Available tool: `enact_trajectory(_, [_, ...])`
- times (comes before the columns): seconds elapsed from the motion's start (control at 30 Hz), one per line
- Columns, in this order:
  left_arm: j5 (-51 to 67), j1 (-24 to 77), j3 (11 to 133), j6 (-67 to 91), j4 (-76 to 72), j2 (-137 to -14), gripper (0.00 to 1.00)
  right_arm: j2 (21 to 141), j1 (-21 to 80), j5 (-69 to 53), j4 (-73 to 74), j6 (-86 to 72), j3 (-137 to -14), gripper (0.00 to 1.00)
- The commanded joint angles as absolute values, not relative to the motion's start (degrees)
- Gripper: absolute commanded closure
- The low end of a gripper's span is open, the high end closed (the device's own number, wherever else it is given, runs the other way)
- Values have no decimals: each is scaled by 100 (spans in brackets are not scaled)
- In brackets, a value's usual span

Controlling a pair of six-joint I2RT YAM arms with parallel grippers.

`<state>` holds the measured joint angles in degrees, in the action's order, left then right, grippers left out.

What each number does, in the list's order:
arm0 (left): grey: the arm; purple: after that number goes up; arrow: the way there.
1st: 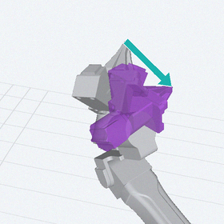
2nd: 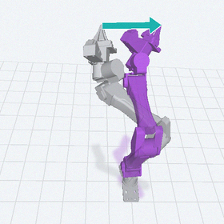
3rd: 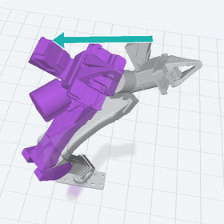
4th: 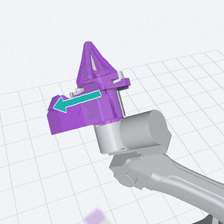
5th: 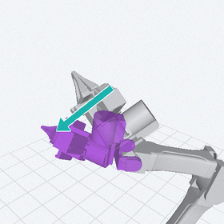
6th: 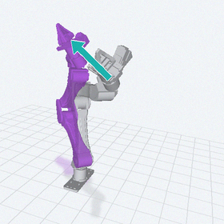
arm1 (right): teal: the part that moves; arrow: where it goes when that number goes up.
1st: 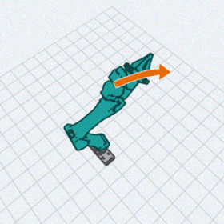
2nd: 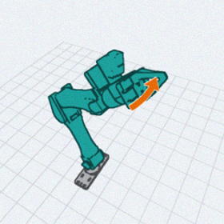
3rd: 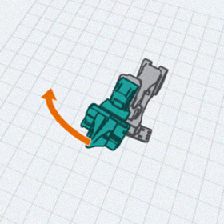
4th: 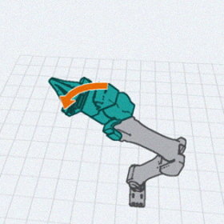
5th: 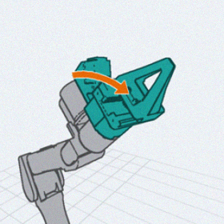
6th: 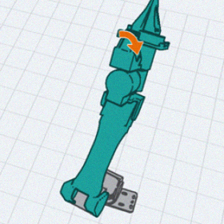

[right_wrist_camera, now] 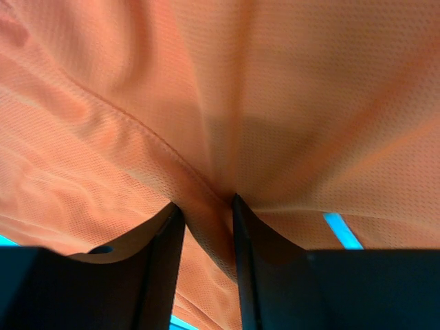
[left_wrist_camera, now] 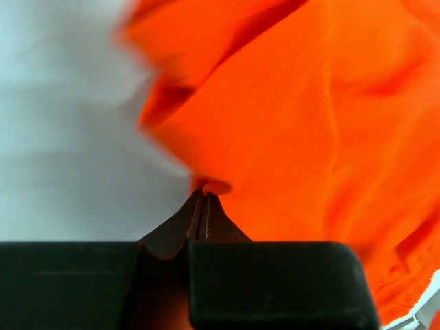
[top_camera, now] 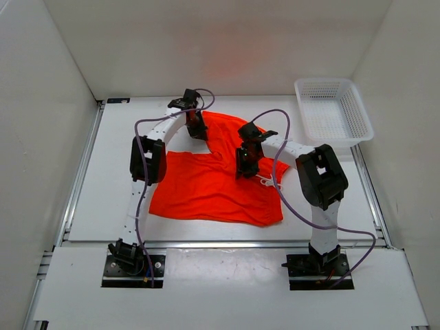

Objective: Fold and stack the shorts
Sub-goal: Flatten the shorts out

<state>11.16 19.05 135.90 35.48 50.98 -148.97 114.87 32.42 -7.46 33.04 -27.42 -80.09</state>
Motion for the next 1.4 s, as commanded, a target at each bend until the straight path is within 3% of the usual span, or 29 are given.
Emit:
enact_trajectory(0.0, [520,1460,12826,3410,5203,-13529,90,11532,3305,-668,3630,-2716,-7813,63])
enact_trajectory(0.2, [88,1222,10515,3463,5203,-11761,90,11409,3357,-554,3630,-2602,-7576,63])
enact_trajectory(0.23, [88,1222,10007,3550,5203,-11621,86,11408,3410,-554,3630,-2602,-7507,63])
enact_trajectory(0.27, [166,1222,9793,3551,5203,-11463,71,11408,3462,-554,3630,-2541,-7506,63])
enact_trajectory(0.33, [316,1169,9380,3551,5203,-11391,63,11355,3515,-483,3691,-2540,-7444,63])
enact_trajectory(0.4, [316,1169,9378,3499,5203,-11391,45,11146,3577,-413,3752,-2487,-7444,59])
enact_trajectory(0.43, [316,1169,9587,3437,5203,-11391,38,11066,3577,-213,3849,-2487,-7444,57])
enact_trajectory(0.47, [316,1117,9728,3437,5264,-11391,38,10970,3577,-115,3911,-2426,-7444,54])
enact_trajectory(0.53, [264,1116,10088,3384,5343,-11496,35,10645,3577,139,4121,-2426,-7610,33])
enact_trajectory(0.6, [264,1116,10817,3235,5614,-11801,35,10312,3577,568,4253,-2426,-7812,20])
enact_trajectory(0.73, [9,1230,12118,3059,6159,-12532,35,9810,3165,888,4377,-2478,-7945,11])
enact_trajectory(0.8, [9,1230,12637,2919,6161,-12796,35,9598,2806,993,4377,-2540,-7945,11])
enact_trajectory(0.87, [88,1230,12936,2831,6161,-13174,33,9537,2550,993,4325,-2680,-7832,18])
enact_trajectory(0.9, [192,1230,13233,2778,6161,-13314,23,9536,2262,993,4324,-2681,-7831,20])
enact_trajectory(1.03, [422,1230,13991,2663,6161,-14165,8,9817,1548,712,4210,-2961,-7831,23])
enact_trajectory(1.37, [395,1283,15072,2663,5757,-15221,8,11248,984,1247,4412,-3033,-8832,28])
